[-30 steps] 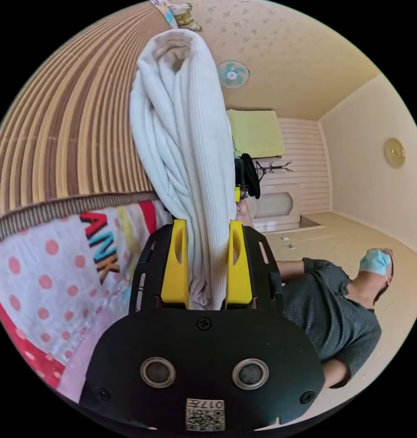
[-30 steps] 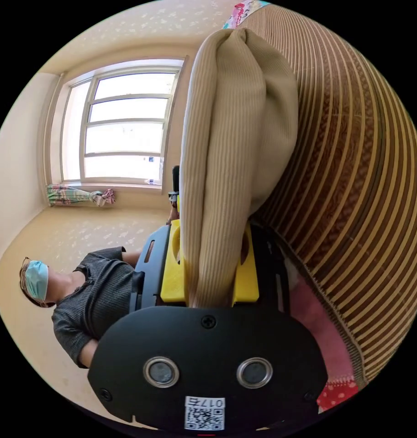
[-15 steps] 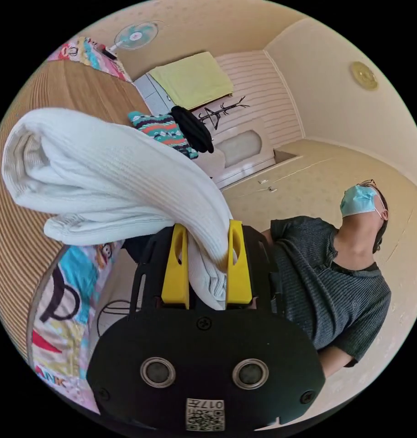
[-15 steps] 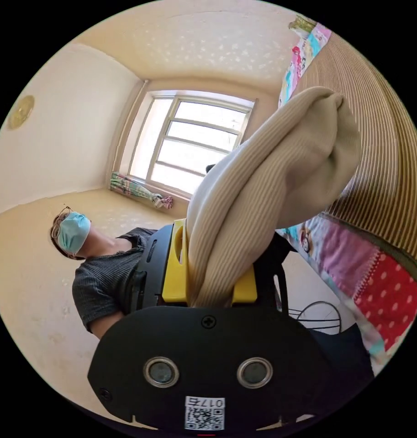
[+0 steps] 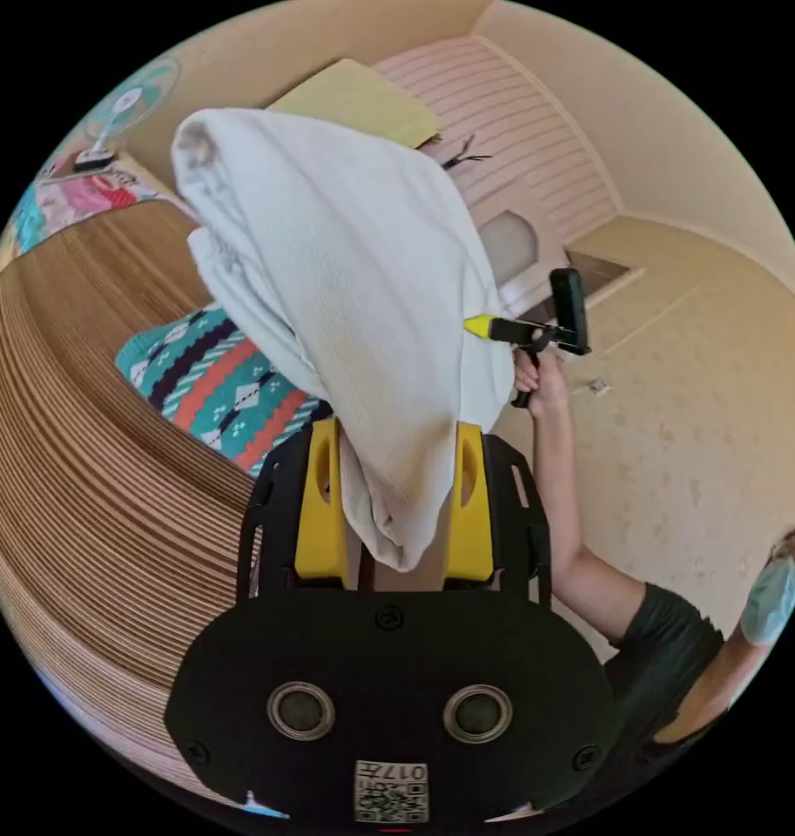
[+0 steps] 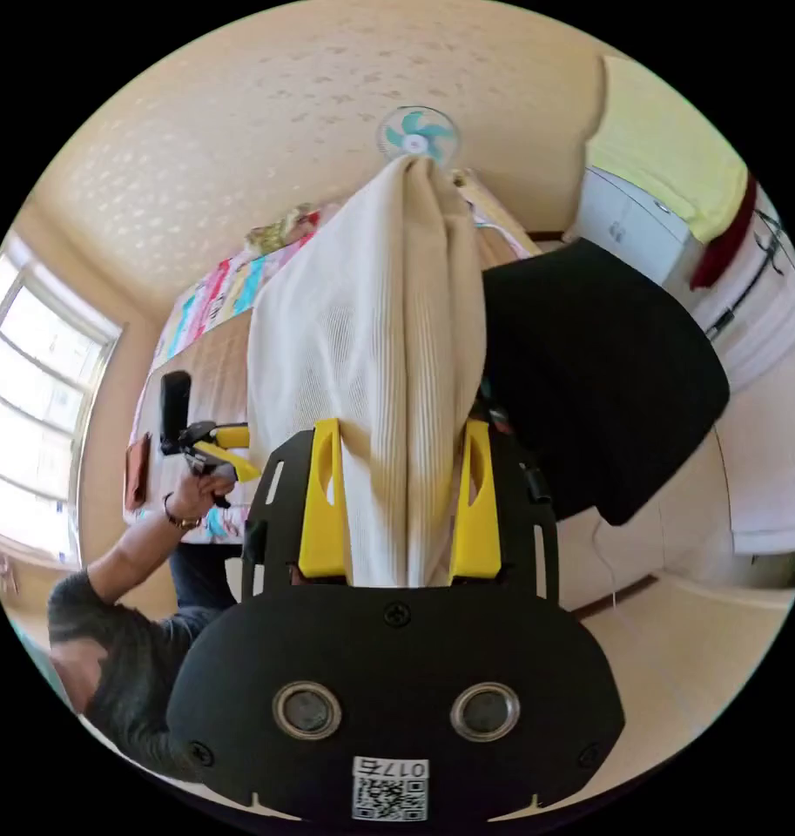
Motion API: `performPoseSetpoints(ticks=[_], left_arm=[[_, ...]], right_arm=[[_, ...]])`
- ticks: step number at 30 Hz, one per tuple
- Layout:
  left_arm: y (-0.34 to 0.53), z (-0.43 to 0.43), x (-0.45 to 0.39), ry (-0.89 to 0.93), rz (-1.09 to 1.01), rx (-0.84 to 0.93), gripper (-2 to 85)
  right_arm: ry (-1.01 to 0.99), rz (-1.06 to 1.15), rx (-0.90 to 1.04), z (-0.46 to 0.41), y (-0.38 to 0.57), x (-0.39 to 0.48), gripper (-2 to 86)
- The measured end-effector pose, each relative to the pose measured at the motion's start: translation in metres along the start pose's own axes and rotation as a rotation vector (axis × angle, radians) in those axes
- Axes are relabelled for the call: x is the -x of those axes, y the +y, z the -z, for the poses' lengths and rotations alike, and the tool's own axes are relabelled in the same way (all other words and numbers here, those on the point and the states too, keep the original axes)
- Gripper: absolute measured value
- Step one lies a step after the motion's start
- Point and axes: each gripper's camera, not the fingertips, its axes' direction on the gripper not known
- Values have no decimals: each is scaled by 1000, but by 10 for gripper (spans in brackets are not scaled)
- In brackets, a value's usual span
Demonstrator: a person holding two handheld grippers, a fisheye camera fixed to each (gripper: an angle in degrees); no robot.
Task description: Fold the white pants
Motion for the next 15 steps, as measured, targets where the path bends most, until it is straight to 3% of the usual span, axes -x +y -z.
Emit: performPoseSetpoints(ticks=[2, 4, 7, 12, 15], left_arm=[[24, -41, 18, 55, 36, 49, 161], [59, -67, 29, 67, 35, 65, 141], [126, -90, 42, -1, 45, 113, 119], [239, -42, 51, -275, 83, 44, 109], [296, 15, 47, -482, 154, -89, 103]], right_arm=[[-14, -15, -127, -9, 27, -5, 52], [-70, -51, -179, -33, 47, -10, 27], [-50, -74, -81, -112, 63, -20, 13], [-99, -233, -197, -153, 97, -38, 6], [9, -221, -144, -147, 95, -11, 6]])
